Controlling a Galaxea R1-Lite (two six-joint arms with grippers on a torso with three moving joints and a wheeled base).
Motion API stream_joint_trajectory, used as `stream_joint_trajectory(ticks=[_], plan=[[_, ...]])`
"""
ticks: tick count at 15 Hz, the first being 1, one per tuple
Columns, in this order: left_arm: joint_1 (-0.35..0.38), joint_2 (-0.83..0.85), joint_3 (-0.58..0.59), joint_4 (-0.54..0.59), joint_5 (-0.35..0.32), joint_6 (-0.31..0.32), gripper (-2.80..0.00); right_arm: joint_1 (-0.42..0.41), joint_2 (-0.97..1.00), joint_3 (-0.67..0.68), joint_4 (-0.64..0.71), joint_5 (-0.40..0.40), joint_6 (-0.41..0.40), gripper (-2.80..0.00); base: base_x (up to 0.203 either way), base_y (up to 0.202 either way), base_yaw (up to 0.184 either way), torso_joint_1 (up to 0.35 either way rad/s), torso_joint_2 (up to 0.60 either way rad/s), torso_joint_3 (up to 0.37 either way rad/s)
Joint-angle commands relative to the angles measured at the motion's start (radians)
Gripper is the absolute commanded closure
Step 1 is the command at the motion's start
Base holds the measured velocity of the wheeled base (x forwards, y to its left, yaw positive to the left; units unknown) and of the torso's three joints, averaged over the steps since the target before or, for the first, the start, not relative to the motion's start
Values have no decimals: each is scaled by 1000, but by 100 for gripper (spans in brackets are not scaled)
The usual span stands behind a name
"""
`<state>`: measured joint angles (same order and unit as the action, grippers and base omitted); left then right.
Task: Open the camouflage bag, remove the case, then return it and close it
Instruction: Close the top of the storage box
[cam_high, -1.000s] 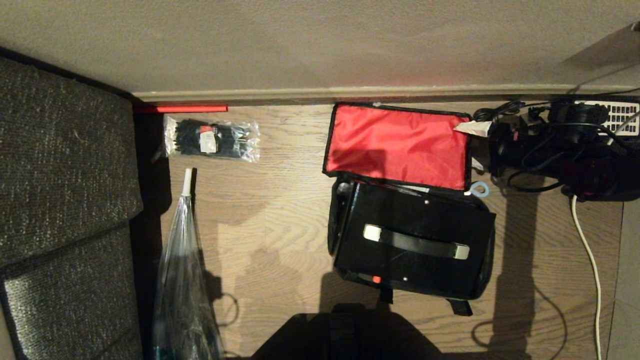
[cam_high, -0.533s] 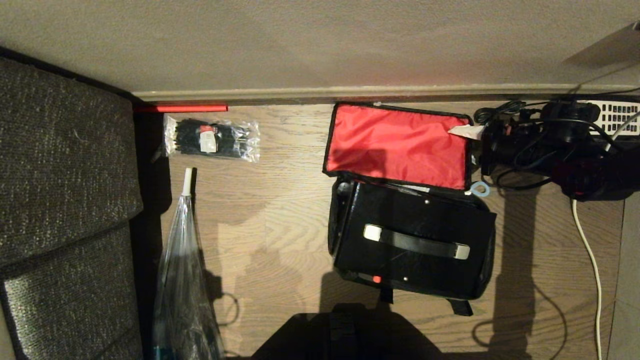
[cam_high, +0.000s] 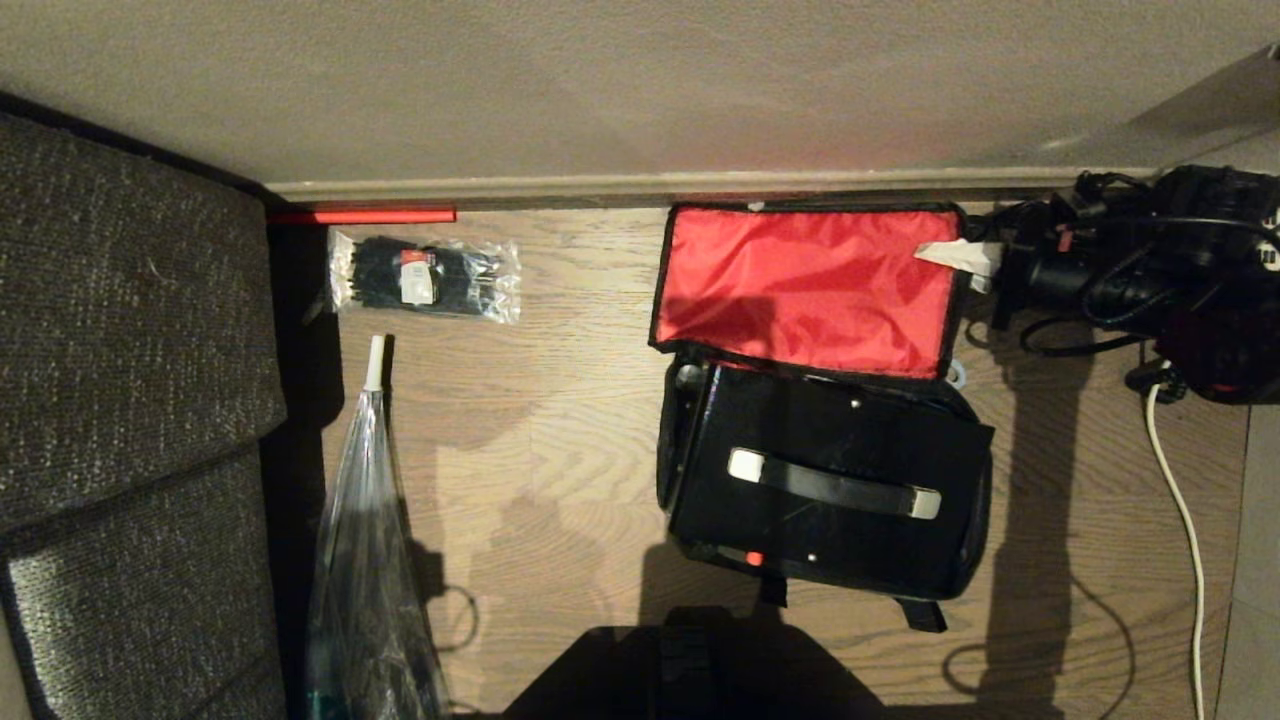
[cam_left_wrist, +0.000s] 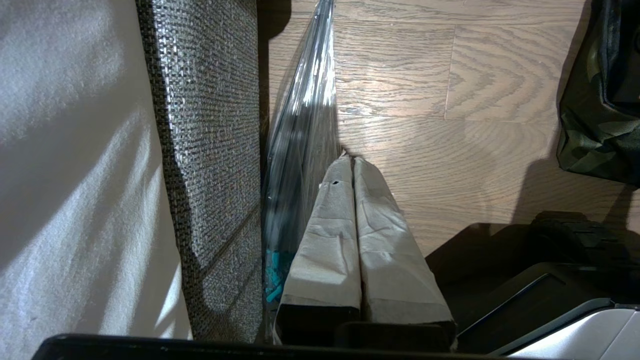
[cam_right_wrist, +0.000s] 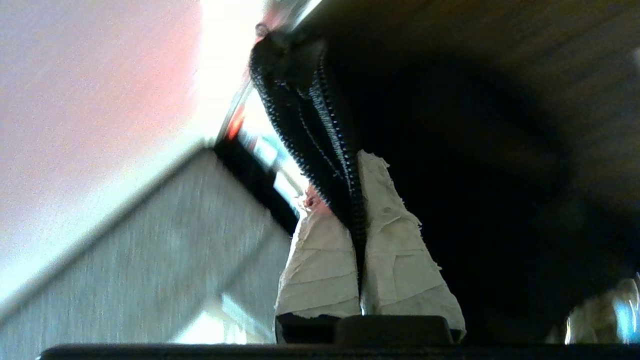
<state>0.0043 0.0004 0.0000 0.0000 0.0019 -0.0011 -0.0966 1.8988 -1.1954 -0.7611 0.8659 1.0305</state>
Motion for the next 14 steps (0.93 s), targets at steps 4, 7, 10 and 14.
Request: stream_joint_trajectory(ticks=[4,7,10,14], plan=[[0,-2,2,0,1,0,0,-50,-390,328,24,201,-295,0,0,0,0,0,0,0],[0,-2,3,0,1,0,0,-55,-474,510,68,228,-603,0,0,0,0,0,0,0],[0,-2,3,0,1,0,0,-55,-486,640,79,232,-830,0,0,0,0,0,0,0],[0,-2,2,0,0,0,0,-52,-483,817,108,228,-1314,0,0,0,0,0,0,0]])
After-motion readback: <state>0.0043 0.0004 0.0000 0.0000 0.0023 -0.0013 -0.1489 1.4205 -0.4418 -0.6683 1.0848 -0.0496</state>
